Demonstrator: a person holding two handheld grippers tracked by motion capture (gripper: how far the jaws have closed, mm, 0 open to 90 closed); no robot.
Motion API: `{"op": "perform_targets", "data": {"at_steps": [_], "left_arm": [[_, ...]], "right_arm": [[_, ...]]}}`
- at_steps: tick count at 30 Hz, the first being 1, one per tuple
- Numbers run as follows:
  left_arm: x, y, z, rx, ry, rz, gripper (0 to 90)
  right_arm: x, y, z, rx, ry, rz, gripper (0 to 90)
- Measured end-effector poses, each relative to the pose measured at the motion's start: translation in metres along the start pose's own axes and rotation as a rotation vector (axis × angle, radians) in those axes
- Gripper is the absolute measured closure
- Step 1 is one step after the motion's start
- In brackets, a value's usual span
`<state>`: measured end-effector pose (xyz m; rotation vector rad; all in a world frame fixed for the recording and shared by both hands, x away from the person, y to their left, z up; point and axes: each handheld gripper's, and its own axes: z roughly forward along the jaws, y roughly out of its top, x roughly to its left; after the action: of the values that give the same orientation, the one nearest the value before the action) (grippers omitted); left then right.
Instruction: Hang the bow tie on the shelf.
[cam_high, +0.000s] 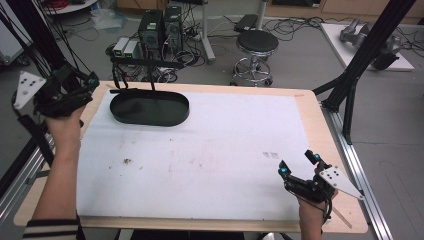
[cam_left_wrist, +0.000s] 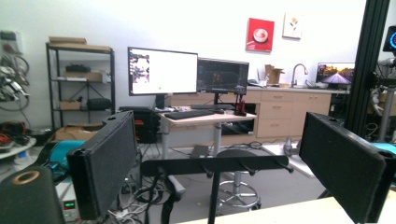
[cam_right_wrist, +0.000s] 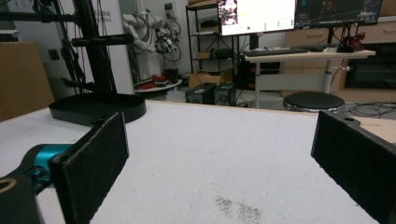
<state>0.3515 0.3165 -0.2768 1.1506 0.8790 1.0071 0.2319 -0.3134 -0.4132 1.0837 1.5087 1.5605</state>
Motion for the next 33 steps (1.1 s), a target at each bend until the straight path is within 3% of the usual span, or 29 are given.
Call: {"op": "perform_targets", "data": {"at_steps": [1, 3, 6, 7, 8, 10, 11, 12, 13, 16, 18, 20, 22, 23, 26, 33], "left_arm": [[0.001, 0.003, -0.016, 0.004, 0.012, 0.009, 11.6], [0.001, 0.004, -0.024, 0.0, 0.014, 0.011, 11.6], [0.0, 0.007, -0.049, -0.009, 0.031, 0.036, 11.6], [-0.001, 0.005, -0.067, -0.024, 0.043, 0.045, 11.6], [-0.001, 0.005, -0.067, -0.024, 0.043, 0.045, 11.6], [-0.002, -0.002, -0.084, -0.039, 0.06, 0.055, 11.6], [-0.003, -0.011, -0.099, -0.027, 0.086, 0.083, 11.6], [-0.003, -0.011, -0.099, -0.027, 0.086, 0.083, 11.6], [-0.004, -0.02, -0.112, -0.011, 0.099, 0.077, 11.6], [-0.004, -0.03, -0.125, -0.004, 0.103, 0.048, 11.6], [-0.007, -0.047, -0.14, 0.005, 0.117, 0.035, 11.6], [-0.007, -0.053, -0.143, 0.009, 0.129, 0.039, 11.6], [-0.006, -0.071, -0.147, 0.024, 0.155, 0.052, 11.7], [-0.006, -0.071, -0.147, 0.024, 0.155, 0.052, 11.7], [-0.004, -0.089, -0.144, 0.066, 0.131, 0.038, 11.7], [-0.003, -0.108, -0.143, 0.079, 0.114, 0.0, 11.7]], "right_arm": [[0.0, 0.0, -0.001, -0.004, -0.002, -0.002, 3.2], [0.0, 0.001, -0.002, -0.011, -0.004, -0.002, 3.5], [0.0, 0.003, -0.004, -0.027, -0.011, -0.01, 3.8], [0.0, 0.004, -0.005, -0.033, -0.017, -0.008, 3.8], [0.0, 0.004, -0.005, -0.033, -0.017, -0.008, 3.8], [0.0, 0.005, -0.005, -0.037, -0.02, -0.008, 3.8], [0.0, 0.005, -0.005, -0.039, -0.021, -0.004, 3.8], [0.0, 0.005, -0.006, -0.04, -0.022, -0.006, 3.8], [0.0, 0.005, -0.006, -0.038, -0.023, -0.004, 3.8], [-0.001, 0.005, -0.007, -0.038, -0.027, -0.004, 3.7], [-0.002, 0.004, -0.007, -0.036, -0.035, -0.002, 3.7], [-0.002, 0.003, -0.007, -0.03, -0.04, -0.001, 3.7], [-0.002, 0.002, -0.007, -0.023, -0.044, -0.005, 3.7], [-0.002, 0.001, -0.007, -0.022, -0.045, -0.012, 3.7], [-0.003, -0.002, -0.007, -0.011, -0.052, -0.023, 3.7], [-0.007, -0.004, -0.009, -0.012, -0.06, -0.021, 3.7]]}}
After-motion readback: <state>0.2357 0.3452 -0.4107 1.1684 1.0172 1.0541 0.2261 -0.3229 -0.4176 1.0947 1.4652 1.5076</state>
